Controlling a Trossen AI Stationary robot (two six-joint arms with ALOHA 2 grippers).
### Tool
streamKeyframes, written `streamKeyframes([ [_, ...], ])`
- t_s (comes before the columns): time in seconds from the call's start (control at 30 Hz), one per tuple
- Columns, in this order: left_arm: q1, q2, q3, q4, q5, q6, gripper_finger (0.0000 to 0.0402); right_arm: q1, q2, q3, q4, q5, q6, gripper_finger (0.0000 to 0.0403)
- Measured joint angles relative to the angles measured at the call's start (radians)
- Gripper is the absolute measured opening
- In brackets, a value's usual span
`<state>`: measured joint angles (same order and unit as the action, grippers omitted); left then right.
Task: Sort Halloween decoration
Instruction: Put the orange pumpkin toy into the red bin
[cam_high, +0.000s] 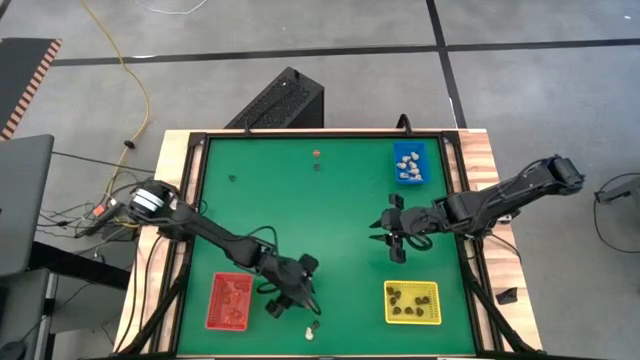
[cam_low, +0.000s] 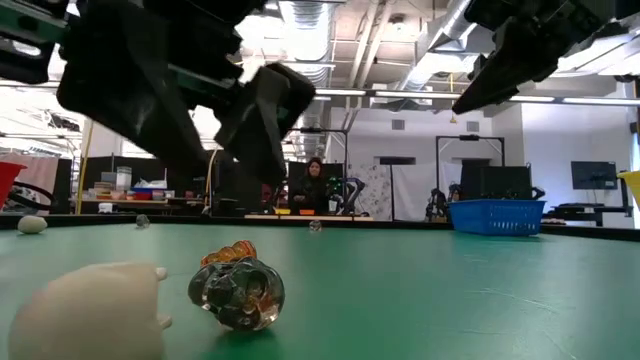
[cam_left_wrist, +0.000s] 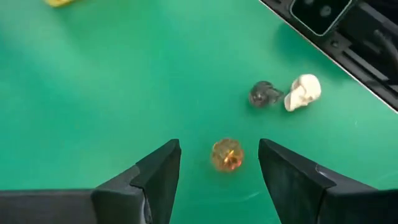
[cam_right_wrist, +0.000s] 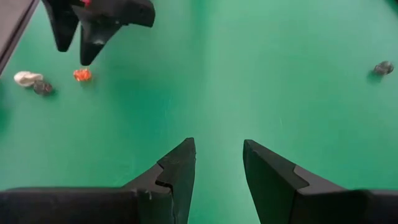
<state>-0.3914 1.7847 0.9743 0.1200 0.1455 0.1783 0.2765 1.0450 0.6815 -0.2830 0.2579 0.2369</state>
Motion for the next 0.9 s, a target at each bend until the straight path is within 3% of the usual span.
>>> streamKeyframes([
  [0.37,-0.006,0.128,0.043,0.006,0.051,0.008,0.0208,0.048,0.057,0.000,-0.002,-0.010,0.001,0.0166],
  [0.9,-0.006,0.162,0.045,0.020,0.067,0.050,0.0208,0.055,0.055,0.000,0.000,-0.001,-0.010,0.0166],
])
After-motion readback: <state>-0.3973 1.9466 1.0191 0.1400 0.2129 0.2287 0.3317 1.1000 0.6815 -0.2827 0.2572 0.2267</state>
